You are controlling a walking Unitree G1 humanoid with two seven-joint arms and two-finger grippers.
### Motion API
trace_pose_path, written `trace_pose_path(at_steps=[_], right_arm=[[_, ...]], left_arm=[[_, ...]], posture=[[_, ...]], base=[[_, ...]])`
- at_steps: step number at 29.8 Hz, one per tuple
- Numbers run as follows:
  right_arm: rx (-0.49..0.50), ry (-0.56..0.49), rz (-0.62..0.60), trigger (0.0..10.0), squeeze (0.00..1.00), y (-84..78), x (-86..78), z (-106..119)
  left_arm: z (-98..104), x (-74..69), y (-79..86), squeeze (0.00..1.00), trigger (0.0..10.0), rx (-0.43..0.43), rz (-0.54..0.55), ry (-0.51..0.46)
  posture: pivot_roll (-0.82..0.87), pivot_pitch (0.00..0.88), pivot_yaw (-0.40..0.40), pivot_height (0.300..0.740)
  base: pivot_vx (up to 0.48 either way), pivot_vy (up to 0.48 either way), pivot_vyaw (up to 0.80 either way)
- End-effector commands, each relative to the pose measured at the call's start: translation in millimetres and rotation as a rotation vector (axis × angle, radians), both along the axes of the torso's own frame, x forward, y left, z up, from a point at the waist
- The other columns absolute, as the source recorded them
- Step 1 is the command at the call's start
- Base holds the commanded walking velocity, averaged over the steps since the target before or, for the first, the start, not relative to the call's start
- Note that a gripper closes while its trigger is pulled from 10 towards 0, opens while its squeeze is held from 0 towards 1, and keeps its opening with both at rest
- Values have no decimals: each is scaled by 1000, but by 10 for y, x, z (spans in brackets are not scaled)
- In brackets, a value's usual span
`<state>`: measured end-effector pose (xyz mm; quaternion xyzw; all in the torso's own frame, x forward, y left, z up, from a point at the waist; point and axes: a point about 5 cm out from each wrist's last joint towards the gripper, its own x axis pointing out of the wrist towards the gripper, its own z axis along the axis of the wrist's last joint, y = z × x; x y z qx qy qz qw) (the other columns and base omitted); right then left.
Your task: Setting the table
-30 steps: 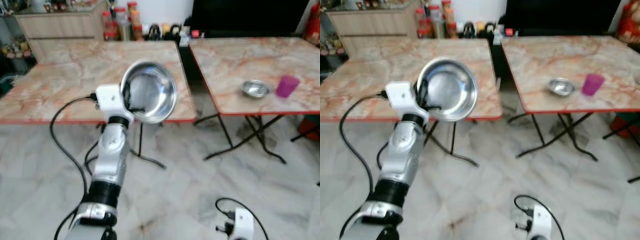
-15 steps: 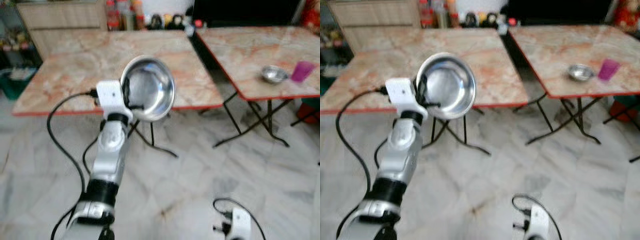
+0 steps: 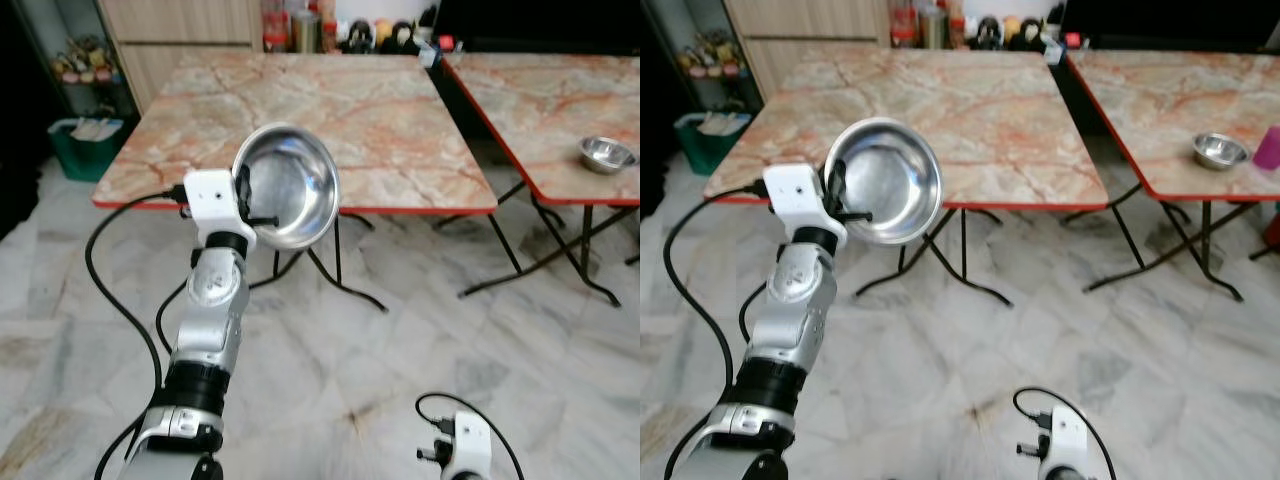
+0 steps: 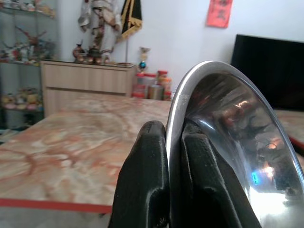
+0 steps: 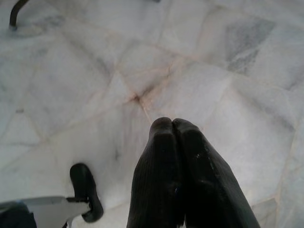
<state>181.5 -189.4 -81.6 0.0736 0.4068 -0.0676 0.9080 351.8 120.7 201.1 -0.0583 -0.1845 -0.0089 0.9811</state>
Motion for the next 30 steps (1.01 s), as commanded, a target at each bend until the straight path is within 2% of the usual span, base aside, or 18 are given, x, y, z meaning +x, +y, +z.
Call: trace_pose_path(at_steps=[1, 5, 9, 30], right_arm=[[1, -10, -17, 10000, 0, -29, 11, 11], [-24, -28, -6, 10000, 0, -49, 26, 28], [-23, -17, -12, 10000, 0, -65, 7, 18], [-51, -15, -32, 10000, 0, -140, -4, 25]], left_arm=[[66, 9, -48, 0, 10000, 17, -17, -16], [57, 3, -46, 0, 10000, 15, -19, -13], [52, 0, -43, 0, 10000, 13, -19, -10], [30, 4, -106, 0, 10000, 13, -54, -1]], posture=[[-21, 51, -19, 740], [-19, 55, -20, 740], [-19, 55, -21, 740], [-28, 18, -22, 740]], base=[[352, 0, 0], [350, 0, 0], [352, 0, 677], [353, 0, 0]])
